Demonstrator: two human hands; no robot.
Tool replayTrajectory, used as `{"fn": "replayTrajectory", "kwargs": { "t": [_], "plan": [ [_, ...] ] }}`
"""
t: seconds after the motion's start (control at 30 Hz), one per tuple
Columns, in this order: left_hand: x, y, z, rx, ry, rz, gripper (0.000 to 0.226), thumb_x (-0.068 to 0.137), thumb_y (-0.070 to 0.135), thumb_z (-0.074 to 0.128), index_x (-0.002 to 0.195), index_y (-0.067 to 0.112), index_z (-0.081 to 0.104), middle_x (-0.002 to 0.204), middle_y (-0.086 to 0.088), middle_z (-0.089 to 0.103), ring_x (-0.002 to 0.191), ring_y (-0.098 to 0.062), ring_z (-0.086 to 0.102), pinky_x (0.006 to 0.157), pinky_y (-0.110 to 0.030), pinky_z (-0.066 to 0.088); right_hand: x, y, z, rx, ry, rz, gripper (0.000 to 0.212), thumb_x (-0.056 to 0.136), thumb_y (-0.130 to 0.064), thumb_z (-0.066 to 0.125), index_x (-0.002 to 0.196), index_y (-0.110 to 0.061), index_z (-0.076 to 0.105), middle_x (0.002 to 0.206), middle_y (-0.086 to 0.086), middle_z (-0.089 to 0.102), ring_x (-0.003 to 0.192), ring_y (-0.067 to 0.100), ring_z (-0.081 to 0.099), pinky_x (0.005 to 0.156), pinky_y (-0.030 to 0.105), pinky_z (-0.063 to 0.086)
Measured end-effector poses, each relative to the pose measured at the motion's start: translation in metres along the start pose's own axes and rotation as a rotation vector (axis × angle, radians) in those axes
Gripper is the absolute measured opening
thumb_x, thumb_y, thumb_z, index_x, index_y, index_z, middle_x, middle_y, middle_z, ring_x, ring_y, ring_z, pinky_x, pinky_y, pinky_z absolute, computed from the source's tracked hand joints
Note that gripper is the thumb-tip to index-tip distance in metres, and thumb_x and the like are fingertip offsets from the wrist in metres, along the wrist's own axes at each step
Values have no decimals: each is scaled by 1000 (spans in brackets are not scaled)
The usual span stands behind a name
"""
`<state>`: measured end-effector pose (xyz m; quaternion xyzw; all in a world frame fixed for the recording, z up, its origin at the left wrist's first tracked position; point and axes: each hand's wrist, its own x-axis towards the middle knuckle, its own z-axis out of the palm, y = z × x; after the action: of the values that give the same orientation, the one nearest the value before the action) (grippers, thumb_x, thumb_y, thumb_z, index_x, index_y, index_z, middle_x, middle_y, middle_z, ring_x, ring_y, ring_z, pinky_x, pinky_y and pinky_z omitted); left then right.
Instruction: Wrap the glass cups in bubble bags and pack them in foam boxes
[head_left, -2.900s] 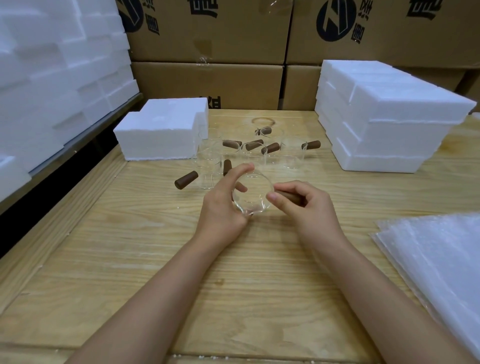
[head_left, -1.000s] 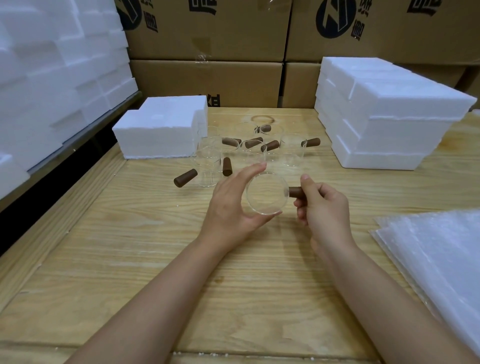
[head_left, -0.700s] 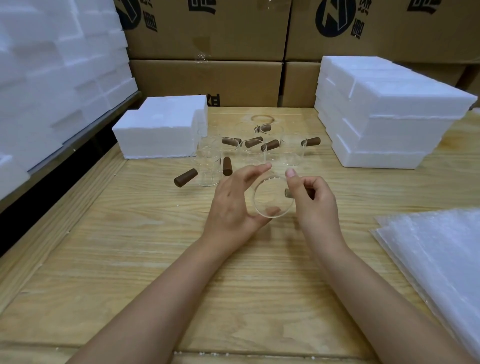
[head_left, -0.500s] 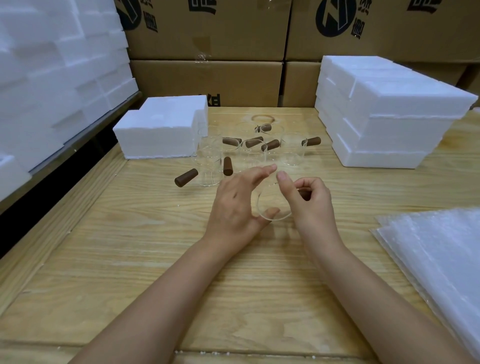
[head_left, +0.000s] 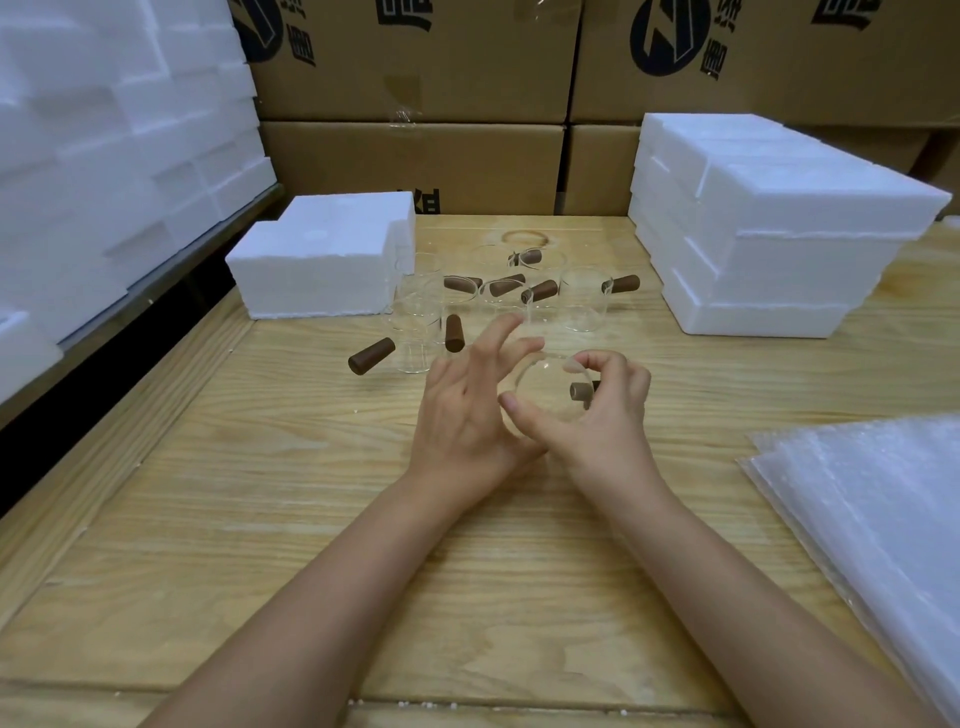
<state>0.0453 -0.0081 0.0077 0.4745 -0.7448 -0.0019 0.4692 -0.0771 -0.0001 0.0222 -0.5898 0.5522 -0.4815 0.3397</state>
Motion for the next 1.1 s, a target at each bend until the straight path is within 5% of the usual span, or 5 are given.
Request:
{"fn": "replayTrajectory", "kwargs": {
  "t": [0.1,0.23,0.53,0.77,1.1],
  "plan": [
    [0,-2,-3,-112,34,-134,96,62,39,84,134,40,21,120,19,64,120,-6,47,103,-9,16,-1,2,0,-67,-16,-106,71,56,-43,82,111,-24,42,119,-9,26,119,18,36,92,14,32],
    [2,-5,-7,-200,14,-242,97,58,48,84,128,55,17,117,28,62,127,-7,47,108,-37,35,3,4,-5,-51,-50,-178,62,61,-29,86,112,-20,53,117,-8,32,113,13,42,89,6,31],
    [3,-13,-6,-333,51,-260,82,58,46,84,124,41,36,116,29,63,113,9,54,90,-3,34,11,0,-16,198,-98,-223,40,74,-7,77,109,-22,64,98,-10,40,73,-16,48,72,4,37],
    [3,-12,-6,-182,102,-63,73,61,31,89,123,27,51,123,17,59,113,1,56,96,-42,48,10,-6,-17,269,9,-184,15,76,-19,74,87,-28,70,92,-5,45,72,-16,51,69,4,40],
    [1,0,1,52,167,189,62,70,44,71,119,16,46,120,1,64,101,-10,60,87,-31,36,-1,-4,-5,240,179,-147,38,67,-57,62,82,-23,58,99,-7,44,82,-6,55,77,9,42]
  ]
}}
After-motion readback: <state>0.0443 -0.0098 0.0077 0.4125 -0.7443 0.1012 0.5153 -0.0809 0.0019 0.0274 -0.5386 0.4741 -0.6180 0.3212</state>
